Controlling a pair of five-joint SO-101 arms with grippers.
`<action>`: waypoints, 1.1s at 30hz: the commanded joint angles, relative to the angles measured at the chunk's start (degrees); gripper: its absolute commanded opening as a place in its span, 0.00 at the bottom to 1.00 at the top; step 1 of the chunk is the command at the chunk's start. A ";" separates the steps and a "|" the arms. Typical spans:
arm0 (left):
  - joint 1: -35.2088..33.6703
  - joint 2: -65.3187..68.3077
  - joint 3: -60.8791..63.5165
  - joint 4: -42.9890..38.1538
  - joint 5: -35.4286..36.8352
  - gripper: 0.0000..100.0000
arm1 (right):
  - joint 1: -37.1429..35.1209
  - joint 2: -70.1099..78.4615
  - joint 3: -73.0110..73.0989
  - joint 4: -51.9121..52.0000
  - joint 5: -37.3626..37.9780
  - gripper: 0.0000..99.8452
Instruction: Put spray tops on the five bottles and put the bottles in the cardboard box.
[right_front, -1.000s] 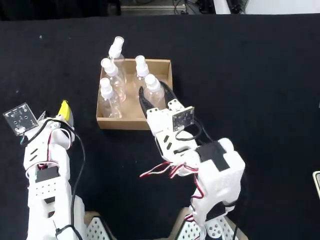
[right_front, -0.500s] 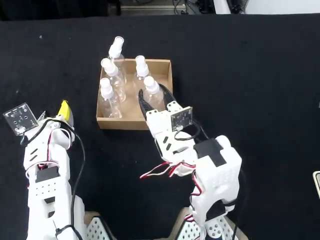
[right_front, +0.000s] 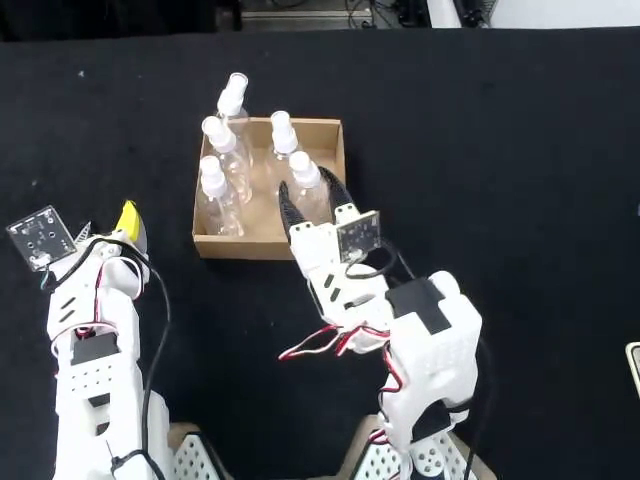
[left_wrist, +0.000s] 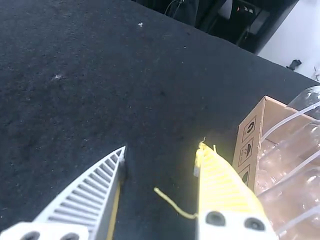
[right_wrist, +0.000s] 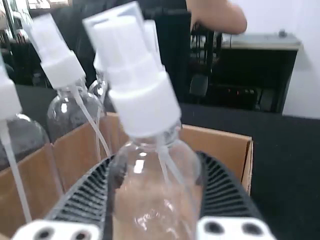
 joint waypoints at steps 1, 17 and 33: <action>-0.40 -0.88 -0.66 -1.14 0.18 0.20 | -1.32 -0.22 -2.33 0.26 0.18 0.16; -0.48 -0.88 -0.66 -1.14 0.09 0.20 | -1.41 -0.13 -2.07 0.26 0.18 0.21; -0.48 -0.97 -0.66 -1.14 0.09 0.20 | -1.49 -3.30 1.27 -4.31 0.18 0.27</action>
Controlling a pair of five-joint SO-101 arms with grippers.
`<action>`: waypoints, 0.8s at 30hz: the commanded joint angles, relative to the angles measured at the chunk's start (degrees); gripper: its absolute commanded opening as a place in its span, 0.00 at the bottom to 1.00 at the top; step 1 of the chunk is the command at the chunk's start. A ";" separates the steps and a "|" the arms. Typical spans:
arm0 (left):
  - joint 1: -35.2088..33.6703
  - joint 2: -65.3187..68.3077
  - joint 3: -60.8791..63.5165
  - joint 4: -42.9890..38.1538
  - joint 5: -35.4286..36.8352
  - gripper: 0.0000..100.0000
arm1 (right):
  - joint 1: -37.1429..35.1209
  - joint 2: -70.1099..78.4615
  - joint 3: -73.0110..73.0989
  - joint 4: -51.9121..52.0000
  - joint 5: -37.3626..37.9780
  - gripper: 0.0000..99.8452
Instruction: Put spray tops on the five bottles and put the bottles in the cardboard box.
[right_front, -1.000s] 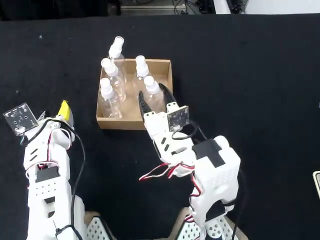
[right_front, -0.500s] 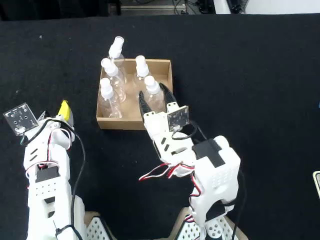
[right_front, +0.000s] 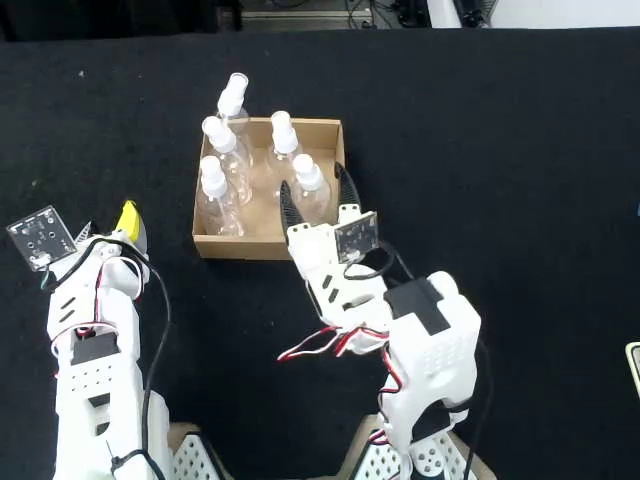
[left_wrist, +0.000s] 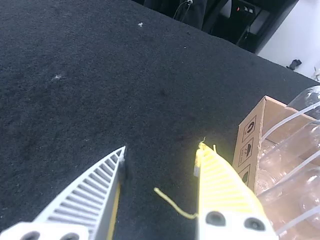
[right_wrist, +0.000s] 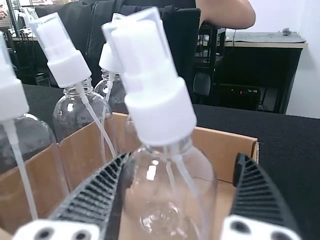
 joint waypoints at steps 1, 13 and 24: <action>-0.40 -0.88 -0.66 -1.14 0.09 0.20 | -1.14 -4.44 1.45 -3.16 0.18 0.27; -0.31 -0.79 -0.66 -1.14 0.09 0.20 | -4.13 -23.60 1.89 7.47 0.18 0.27; -0.40 -0.97 0.48 -0.88 0.09 0.17 | -0.79 -62.81 1.45 42.29 -0.18 0.27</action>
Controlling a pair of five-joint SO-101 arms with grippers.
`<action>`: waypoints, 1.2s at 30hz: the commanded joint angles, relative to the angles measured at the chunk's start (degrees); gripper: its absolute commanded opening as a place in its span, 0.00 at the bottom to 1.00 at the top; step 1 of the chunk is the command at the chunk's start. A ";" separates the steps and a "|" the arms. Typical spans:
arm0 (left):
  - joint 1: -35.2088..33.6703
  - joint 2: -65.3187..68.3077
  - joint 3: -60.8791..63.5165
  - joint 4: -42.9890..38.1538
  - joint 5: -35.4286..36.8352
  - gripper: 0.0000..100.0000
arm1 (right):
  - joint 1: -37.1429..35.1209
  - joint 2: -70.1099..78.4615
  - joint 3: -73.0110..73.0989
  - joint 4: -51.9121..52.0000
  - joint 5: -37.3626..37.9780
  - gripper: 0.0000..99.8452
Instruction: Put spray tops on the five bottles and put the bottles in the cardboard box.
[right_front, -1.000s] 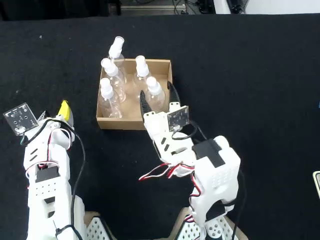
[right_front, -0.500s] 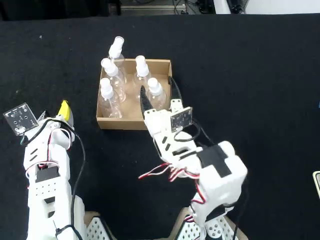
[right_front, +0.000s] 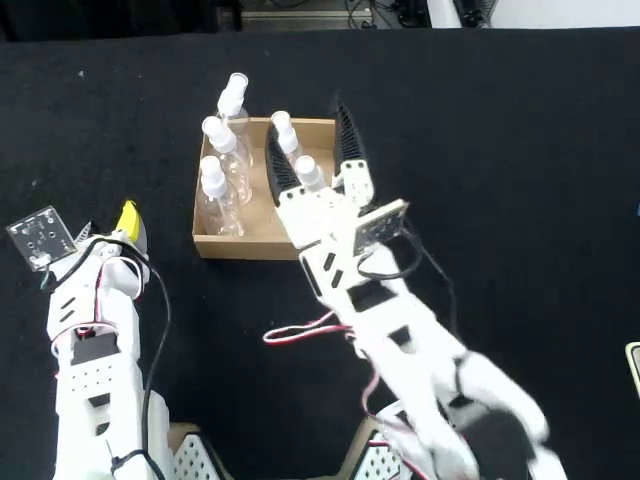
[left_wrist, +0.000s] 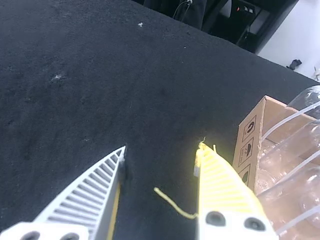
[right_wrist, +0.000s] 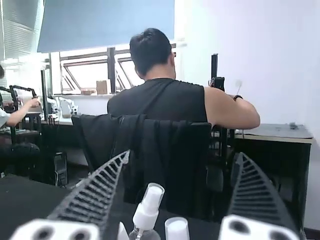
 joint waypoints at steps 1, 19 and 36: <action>-0.40 -1.05 0.40 -0.88 0.09 0.13 | 2.90 -16.13 -0.48 18.29 -0.18 0.26; 2.68 -7.91 -0.92 13.54 -3.96 0.03 | 15.82 -68.79 6.29 106.73 0.26 0.01; 4.44 -42.99 4.00 53.10 -20.13 0.03 | 20.04 -81.19 24.92 117.01 0.18 0.01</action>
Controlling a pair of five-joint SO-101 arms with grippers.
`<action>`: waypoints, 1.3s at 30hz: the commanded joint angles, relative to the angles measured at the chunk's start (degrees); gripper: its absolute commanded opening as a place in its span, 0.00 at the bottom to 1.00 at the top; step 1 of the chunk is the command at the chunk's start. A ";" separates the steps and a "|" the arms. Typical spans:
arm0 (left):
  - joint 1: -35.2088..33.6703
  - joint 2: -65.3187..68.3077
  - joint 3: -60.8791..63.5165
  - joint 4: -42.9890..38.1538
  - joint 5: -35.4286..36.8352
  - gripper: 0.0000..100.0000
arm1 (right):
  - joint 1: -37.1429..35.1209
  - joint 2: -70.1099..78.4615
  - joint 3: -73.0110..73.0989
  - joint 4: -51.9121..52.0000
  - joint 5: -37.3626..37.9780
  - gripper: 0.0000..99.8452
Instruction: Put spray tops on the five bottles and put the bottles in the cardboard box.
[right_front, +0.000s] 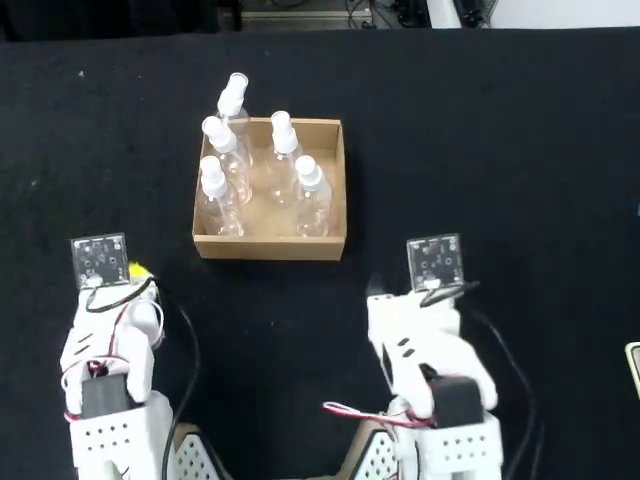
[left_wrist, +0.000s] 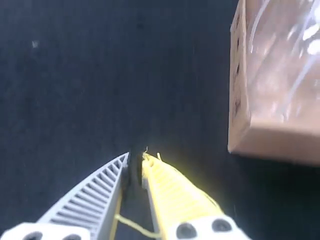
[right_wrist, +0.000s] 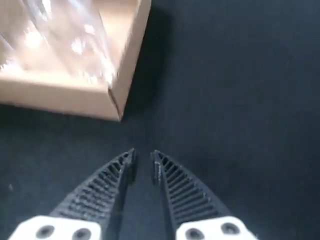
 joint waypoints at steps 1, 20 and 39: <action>-0.22 -1.23 -3.47 7.65 -1.14 0.03 | 1.32 -5.32 3.91 1.05 -0.09 0.01; -0.31 -2.29 2.15 24.35 -0.79 0.03 | 10.29 -5.49 3.82 10.64 0.09 0.01; -0.31 -2.29 2.24 24.35 -0.79 0.03 | 10.29 -5.49 3.82 10.64 0.09 0.01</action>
